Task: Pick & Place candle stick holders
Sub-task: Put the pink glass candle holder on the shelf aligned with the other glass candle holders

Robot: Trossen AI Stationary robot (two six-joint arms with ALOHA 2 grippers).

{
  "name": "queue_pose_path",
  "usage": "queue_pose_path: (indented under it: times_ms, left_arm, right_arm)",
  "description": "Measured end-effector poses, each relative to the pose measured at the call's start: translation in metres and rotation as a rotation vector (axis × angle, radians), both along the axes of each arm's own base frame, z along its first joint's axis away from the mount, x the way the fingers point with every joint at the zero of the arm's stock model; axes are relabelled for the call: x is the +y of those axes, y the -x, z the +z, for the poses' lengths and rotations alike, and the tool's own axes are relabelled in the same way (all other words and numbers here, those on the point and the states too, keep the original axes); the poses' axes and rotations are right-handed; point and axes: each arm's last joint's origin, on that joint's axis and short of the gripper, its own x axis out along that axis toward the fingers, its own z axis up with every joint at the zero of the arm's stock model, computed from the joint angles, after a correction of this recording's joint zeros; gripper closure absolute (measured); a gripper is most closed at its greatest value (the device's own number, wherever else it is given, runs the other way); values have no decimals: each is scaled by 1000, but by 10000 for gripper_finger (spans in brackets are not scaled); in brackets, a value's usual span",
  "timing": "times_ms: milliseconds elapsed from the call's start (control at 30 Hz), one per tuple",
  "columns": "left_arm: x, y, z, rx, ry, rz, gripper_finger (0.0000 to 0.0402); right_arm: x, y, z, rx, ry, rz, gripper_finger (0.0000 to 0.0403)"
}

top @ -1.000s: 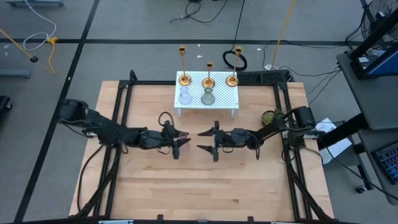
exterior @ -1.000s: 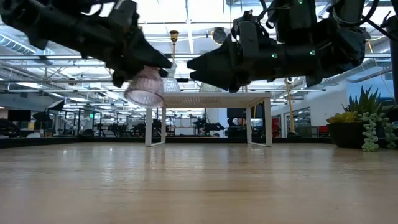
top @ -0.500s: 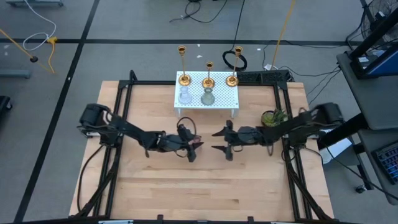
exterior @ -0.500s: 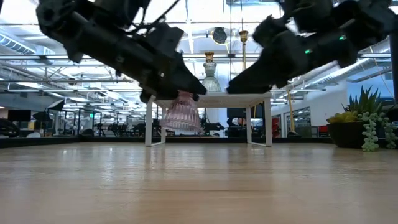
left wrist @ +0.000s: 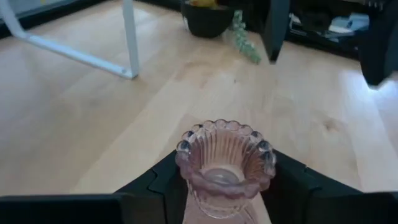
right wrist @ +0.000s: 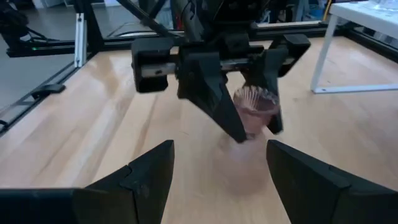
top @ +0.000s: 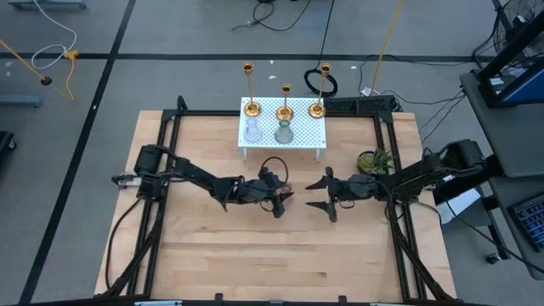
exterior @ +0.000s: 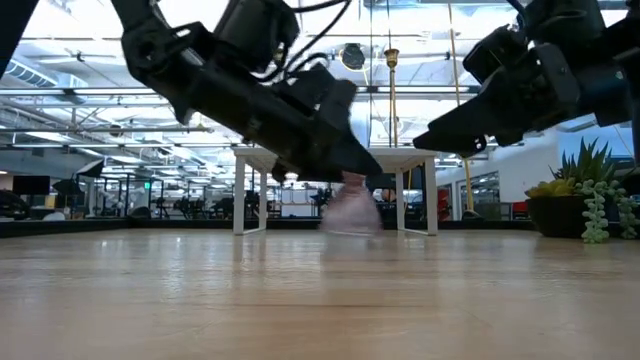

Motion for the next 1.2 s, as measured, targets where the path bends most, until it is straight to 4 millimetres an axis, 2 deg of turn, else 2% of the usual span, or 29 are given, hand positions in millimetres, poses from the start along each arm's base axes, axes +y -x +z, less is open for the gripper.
queue_pose_path:
  times_ms: [133,300,467,600,833,967,1200]
  left_arm:
    - [5,-8,-3,5,-20,7,216]
    - [11,-8,-5,19,-18,15,202]
    - [10,-7,-5,29,-28,8,184]
    - [4,-3,-2,81,-80,-27,172]
    - [-2,17,33,189,-112,-36,167]
    - [-6,32,58,198,-94,-42,167]
    - [-16,49,85,171,-96,-71,167]
  right_arm:
    - [0,0,-2,-16,-1,-3,156]
    - [0,-1,-8,9,10,-3,156]
    - [-1,-5,-13,0,28,-52,154]
    - [-2,-10,-18,1,60,-57,136]
    - [-11,-31,-19,4,18,-144,96]
    - [-14,-42,-23,16,36,-245,93]
    - [-14,-59,-28,27,47,-244,96]
